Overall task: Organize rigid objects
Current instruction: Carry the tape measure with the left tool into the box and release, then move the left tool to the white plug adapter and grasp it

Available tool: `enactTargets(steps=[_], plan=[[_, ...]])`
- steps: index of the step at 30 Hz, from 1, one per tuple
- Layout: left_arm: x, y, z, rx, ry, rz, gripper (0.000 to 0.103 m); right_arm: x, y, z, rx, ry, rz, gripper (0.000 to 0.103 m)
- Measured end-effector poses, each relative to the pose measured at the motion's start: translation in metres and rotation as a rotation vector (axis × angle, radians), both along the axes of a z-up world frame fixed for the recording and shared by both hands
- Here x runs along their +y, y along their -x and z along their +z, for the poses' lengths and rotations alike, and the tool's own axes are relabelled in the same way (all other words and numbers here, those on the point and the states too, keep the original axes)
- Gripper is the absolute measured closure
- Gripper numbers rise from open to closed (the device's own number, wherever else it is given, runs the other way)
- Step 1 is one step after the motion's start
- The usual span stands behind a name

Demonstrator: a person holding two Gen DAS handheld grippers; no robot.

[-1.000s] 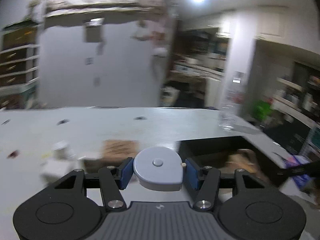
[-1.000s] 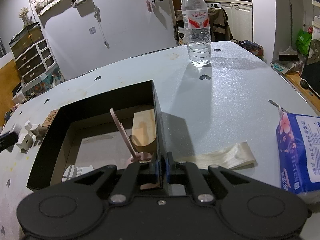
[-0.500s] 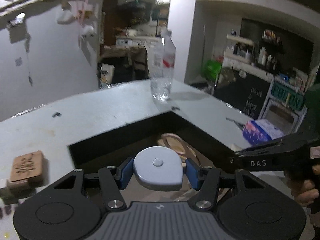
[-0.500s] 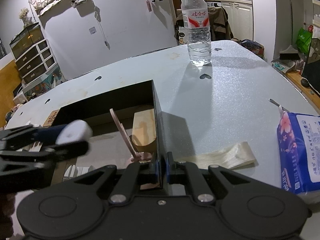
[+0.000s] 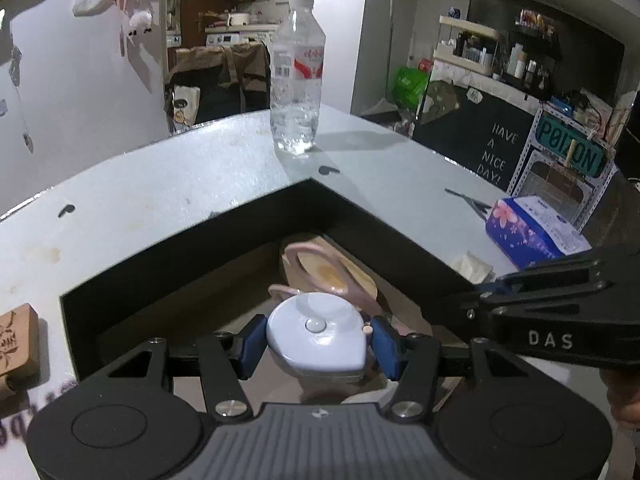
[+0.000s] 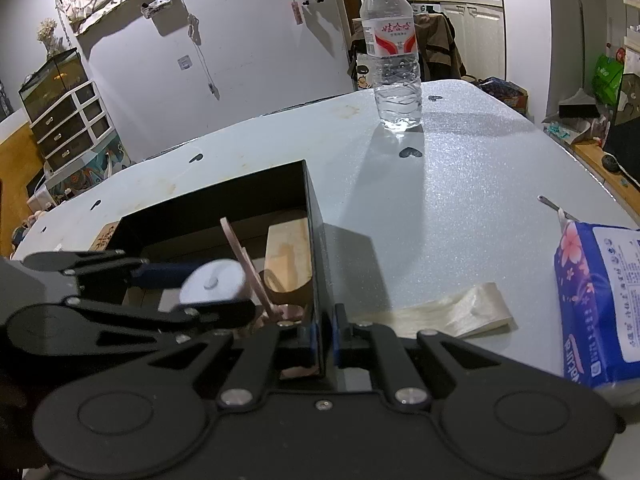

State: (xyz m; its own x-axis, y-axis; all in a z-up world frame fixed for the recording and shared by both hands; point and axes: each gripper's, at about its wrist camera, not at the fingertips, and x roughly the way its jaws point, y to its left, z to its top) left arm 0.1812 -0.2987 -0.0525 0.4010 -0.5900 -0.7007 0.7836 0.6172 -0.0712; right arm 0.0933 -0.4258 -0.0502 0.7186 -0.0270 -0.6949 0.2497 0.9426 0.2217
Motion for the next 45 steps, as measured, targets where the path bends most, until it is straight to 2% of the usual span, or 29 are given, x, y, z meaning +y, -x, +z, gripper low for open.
enactTargets(steps=[2, 4, 6, 7, 13, 15, 21, 40, 45], plan=[[-0.001, -0.001, -0.001, 0.029, -0.007, 0.003, 0.046, 0.0, 0.0, 0.0, 0.001, 0.0, 0.001, 0.095], [-0.001, -0.001, 0.0, 0.03, -0.016, 0.004, 0.041, 0.0, 0.0, 0.0, 0.001, 0.0, 0.0, 0.095], [0.0, 0.0, 0.002, 0.036, -0.009, 0.009, 0.024, 0.0, 0.0, 0.0, 0.0, -0.003, 0.0, 0.095], [0.001, 0.0, 0.003, 0.034, -0.005, 0.005, 0.022, 0.0, 0.0, 0.0, 0.0, -0.004, -0.001, 0.095], [0.006, 0.004, 0.006, 0.027, -0.003, 0.016, 0.02, 0.0, 0.0, 0.0, 0.0, -0.004, -0.001, 0.095], [0.008, 0.004, 0.008, 0.03, 0.005, 0.022, 0.009, 0.0, 0.0, 0.0, 0.0, -0.003, 0.0, 0.095], [0.012, 0.009, 0.016, 0.005, 0.015, 0.021, 0.002, 0.0, 0.0, 0.0, 0.0, -0.003, -0.001, 0.095], [0.05, 0.027, 0.041, -0.036, 0.049, 0.04, 0.0, 0.0, 0.0, 0.0, 0.001, -0.002, -0.001, 0.095], [0.076, 0.027, 0.044, -0.054, 0.043, 0.093, 0.0, 0.0, 0.0, 0.0, 0.0, -0.002, -0.001, 0.095]])
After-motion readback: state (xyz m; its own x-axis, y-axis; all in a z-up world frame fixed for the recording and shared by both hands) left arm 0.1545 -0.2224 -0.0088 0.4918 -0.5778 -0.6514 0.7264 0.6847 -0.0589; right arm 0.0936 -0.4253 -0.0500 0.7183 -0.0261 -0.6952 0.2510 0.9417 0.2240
